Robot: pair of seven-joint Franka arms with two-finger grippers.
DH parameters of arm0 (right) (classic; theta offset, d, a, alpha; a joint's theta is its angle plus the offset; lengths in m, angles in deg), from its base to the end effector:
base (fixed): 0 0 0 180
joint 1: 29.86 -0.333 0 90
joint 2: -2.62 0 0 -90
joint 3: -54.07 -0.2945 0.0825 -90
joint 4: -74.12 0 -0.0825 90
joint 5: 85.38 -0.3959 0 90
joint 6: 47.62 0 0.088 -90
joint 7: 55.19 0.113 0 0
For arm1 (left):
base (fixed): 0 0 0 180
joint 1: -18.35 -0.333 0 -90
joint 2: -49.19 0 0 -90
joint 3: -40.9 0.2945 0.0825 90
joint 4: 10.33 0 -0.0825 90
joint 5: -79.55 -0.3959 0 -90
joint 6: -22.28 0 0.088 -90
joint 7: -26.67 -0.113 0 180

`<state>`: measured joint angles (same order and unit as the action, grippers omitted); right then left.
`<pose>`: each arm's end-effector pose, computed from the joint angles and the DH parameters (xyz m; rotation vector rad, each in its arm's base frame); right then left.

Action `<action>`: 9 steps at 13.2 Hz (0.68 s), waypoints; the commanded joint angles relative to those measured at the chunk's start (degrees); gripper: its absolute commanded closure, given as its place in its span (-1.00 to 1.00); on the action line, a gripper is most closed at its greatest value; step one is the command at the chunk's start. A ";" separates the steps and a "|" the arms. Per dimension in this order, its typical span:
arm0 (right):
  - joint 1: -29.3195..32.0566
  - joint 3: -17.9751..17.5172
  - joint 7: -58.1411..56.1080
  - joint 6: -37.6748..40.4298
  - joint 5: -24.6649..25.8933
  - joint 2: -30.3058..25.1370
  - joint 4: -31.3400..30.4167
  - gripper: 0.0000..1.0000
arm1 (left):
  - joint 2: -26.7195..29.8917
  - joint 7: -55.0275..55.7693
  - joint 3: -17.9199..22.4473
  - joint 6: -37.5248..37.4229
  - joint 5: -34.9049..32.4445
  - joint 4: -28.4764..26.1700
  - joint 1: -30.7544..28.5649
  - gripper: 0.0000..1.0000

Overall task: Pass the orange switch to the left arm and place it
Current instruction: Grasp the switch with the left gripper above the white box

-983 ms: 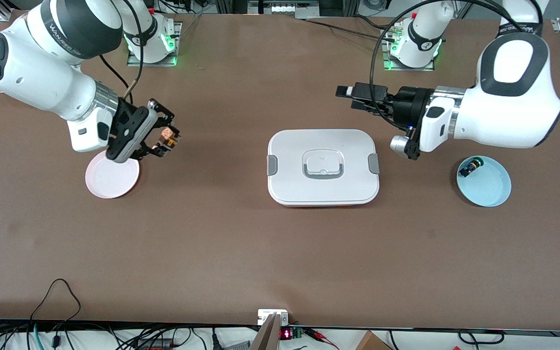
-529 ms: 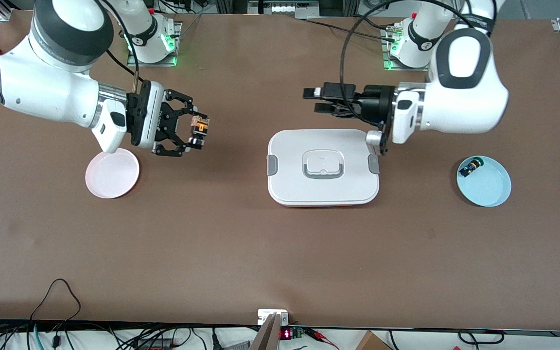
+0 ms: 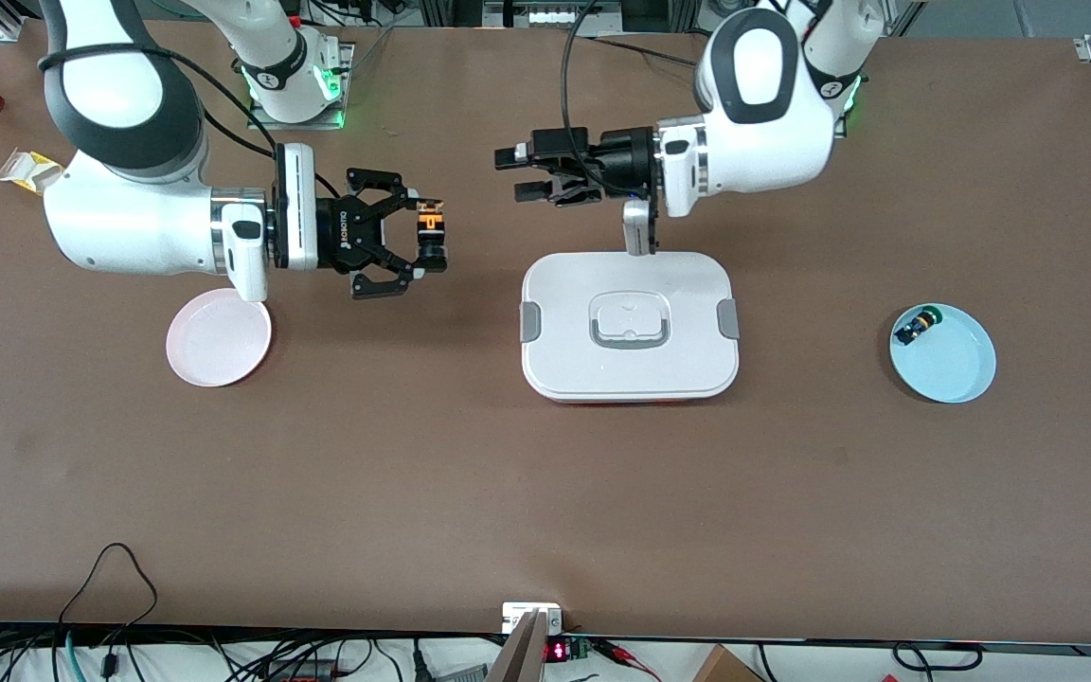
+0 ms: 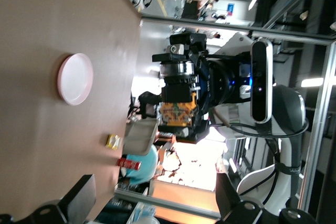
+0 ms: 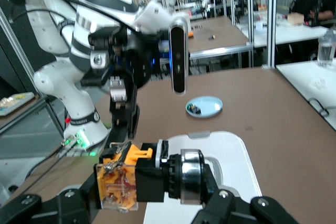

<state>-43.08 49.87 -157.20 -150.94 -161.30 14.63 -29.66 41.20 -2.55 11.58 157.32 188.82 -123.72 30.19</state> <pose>0.5715 0.2678 0.4394 -1.3850 -1.3815 -0.8014 0.4664 -0.4185 0.4204 1.6687 0.2098 -0.0251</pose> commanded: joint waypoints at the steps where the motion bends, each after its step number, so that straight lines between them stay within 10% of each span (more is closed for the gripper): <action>1: 0.56 0.07 -3.54 4.34 -6.16 -0.06 -2.04 0.73 | -1.85 -12.06 -1.89 2.24 10.76 0.19 -0.24 -1.00; 9: -0.23 0.07 -5.99 7.88 -14.42 1.17 -4.59 0.73 | -2.12 -7.36 -1.80 2.86 11.06 4.40 -0.24 -1.00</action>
<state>-43.10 49.99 -160.24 -143.76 -172.75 15.91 -32.52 39.67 -11.48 10.04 159.29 198.15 -121.66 29.98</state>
